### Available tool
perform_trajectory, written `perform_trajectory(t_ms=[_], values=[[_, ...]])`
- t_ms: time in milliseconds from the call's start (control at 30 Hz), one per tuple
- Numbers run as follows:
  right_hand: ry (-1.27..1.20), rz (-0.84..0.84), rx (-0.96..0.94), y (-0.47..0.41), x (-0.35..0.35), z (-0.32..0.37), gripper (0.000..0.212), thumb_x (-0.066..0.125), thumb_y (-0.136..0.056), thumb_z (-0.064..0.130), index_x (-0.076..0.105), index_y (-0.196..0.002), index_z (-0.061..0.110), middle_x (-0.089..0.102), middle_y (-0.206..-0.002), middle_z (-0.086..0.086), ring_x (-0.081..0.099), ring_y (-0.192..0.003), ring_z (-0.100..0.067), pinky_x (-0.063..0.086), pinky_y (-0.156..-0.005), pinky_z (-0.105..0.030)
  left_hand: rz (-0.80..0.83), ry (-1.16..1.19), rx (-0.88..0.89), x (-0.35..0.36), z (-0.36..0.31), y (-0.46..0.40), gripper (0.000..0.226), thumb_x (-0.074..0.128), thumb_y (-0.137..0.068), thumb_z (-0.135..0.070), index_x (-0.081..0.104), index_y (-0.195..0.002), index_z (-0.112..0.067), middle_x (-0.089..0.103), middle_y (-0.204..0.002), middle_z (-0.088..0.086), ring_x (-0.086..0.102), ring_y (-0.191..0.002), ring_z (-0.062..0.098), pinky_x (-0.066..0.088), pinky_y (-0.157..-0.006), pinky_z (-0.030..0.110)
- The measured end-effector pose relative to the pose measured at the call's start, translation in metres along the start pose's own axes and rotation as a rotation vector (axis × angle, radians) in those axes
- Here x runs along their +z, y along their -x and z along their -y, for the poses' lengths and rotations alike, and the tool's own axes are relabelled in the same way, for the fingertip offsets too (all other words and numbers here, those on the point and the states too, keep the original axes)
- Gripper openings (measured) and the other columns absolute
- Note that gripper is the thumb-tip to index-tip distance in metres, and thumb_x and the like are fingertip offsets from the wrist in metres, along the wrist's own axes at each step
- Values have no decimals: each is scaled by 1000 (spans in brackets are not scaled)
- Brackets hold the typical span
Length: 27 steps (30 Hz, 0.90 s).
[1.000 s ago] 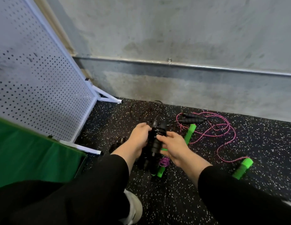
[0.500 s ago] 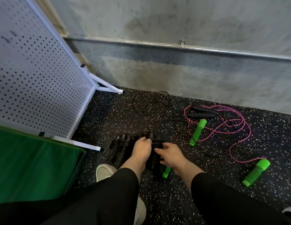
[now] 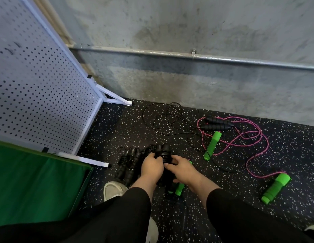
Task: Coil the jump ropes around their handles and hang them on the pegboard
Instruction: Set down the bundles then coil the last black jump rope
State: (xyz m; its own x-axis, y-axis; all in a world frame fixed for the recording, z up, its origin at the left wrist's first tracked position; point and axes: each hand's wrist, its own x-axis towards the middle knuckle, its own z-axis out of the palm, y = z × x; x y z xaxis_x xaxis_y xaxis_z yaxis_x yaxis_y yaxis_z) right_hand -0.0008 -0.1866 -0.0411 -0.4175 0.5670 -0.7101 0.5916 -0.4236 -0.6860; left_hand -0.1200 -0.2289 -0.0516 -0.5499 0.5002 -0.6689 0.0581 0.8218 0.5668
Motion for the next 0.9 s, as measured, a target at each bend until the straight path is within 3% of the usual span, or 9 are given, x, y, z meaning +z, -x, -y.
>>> perform_trajectory(t_ms=[167, 267, 333, 467, 567, 633, 800, 900], values=[[27, -11, -5, -4, -2, -4, 64, 62, -100, 29, 33, -157, 20, 57, -132, 0, 59, -91, -10, 61, -87, -40, -34, -38, -5, 4, 0, -1, 49, 46, -101, -18, 46, -150, -9, 60, -139, 14, 61, -119, 28, 51, -97, 35], [27, -56, -36, -11, -4, -7, 60, 63, -100, 29, 39, -153, 18, 53, -144, -4, 59, -102, -13, 58, -89, -36, -201, -44, -18, -2, -4, 0, 39, 44, -103, -17, 56, -139, -10, 67, -126, 13, 63, -111, 30, 49, -91, 31], [-5, -156, -41, -15, -6, -10, 55, 63, -98, 32, 47, -148, 16, 56, -142, -5, 60, -116, -20, 55, -97, -44, -339, 20, -29, -12, -9, 3, 33, 42, -103, -16, 60, -130, -11, 68, -112, 11, 62, -97, 29, 47, -81, 32], [-68, -287, -29, -17, -25, -14, 41, 61, -99, 32, 59, -135, 12, 65, -122, -1, 64, -109, -20, 56, -96, -48, -469, 63, 87, -23, -18, 6, 30, 41, -102, -18, 62, -122, -14, 67, -100, 5, 62, -86, 25, 49, -72, 35], [-121, -325, -18, -16, -44, -21, 34, 61, -100, 29, 63, -128, 10, 65, -112, 2, 65, -108, -22, 56, -96, -49, -394, -33, 237, -13, -35, 8, 28, 40, -102, -23, 62, -120, -20, 68, -101, 4, 65, -89, 25, 55, -74, 39], [-127, -316, -14, -15, -56, -25, 33, 60, -100, 28, 63, -127, 8, 66, -113, 0, 65, -108, -24, 56, -97, -50, -323, -117, 317, -2, -49, 10, 27, 41, -104, -23, 63, -119, -20, 69, -103, 2, 62, -90, 22, 49, -71, 34], [-61, -160, -18, -12, -66, -32, 34, 59, -101, 27, 60, -131, 12, 64, -124, -5, 65, -105, -23, 62, -74, -39, -156, -414, 468, 26, -55, 16, 27, 44, -105, -25, 64, -121, -16, 68, -116, 5, 62, -104, 24, 46, -81, 32], [46, -150, -57, -14, -63, -35, 41, 60, -101, 29, 57, -139, 12, 63, -134, -5, 61, -118, -21, 55, -98, -45, -125, -457, 496, 37, -47, 17, 27, 44, -105, -26, 65, -121, -16, 68, -118, 4, 62, -106, 23, 48, -88, 35]])
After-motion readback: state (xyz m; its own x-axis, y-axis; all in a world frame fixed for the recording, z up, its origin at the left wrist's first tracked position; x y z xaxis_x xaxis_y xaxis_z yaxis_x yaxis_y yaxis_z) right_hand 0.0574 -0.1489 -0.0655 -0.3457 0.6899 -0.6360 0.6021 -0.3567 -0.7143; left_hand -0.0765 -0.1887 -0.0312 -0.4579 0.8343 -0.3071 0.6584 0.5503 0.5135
